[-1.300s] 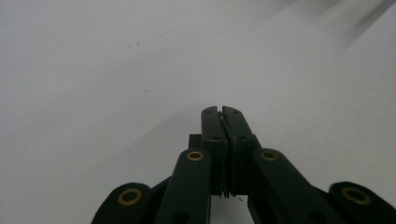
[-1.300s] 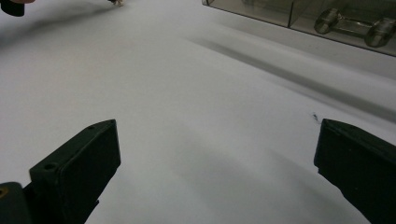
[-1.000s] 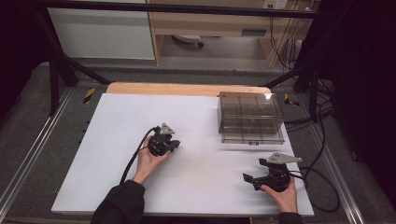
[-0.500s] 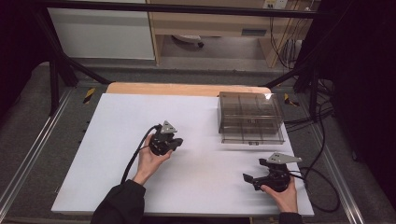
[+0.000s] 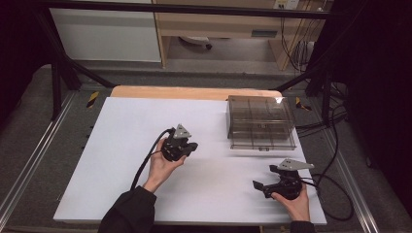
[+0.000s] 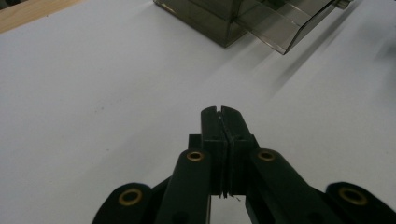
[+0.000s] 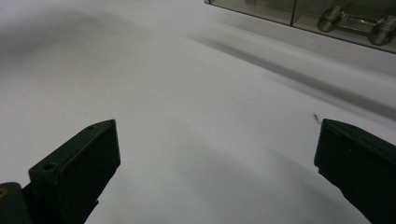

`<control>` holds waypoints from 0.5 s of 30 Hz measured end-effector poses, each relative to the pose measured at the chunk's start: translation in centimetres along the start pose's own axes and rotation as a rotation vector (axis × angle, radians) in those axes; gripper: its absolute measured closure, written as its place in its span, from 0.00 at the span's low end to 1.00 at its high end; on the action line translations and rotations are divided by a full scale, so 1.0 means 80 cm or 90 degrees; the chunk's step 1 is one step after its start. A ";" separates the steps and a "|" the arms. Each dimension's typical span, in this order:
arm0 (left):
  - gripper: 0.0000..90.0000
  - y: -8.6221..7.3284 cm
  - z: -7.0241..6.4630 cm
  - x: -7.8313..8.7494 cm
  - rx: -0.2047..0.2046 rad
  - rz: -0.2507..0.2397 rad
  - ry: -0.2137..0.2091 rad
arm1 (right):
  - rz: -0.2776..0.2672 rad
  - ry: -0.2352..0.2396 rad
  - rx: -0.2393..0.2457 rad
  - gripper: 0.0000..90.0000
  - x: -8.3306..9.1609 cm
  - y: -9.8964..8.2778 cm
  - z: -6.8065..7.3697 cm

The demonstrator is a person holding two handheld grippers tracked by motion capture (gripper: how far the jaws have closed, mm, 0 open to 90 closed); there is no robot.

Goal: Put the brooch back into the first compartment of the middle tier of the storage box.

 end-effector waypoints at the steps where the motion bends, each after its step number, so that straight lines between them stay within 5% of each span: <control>1: 0.98 0.000 0.000 0.000 0.000 0.000 0.000 | 0.000 0.001 0.000 0.01 0.000 0.000 0.000; 15: 0.98 0.019 -0.021 -0.010 -0.015 -0.005 -0.018 | 0.001 0.000 0.000 0.01 0.000 0.000 0.000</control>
Point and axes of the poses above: each handheld gripper's, and its own axes: x roughly backward along the jaws, y roughly out of its top, z roughly to its left, the point moved 4 cm from there along -x, roughly forward along the jaws, and after that the axes turned 10 degrees about -z, right-handed, at the moved point
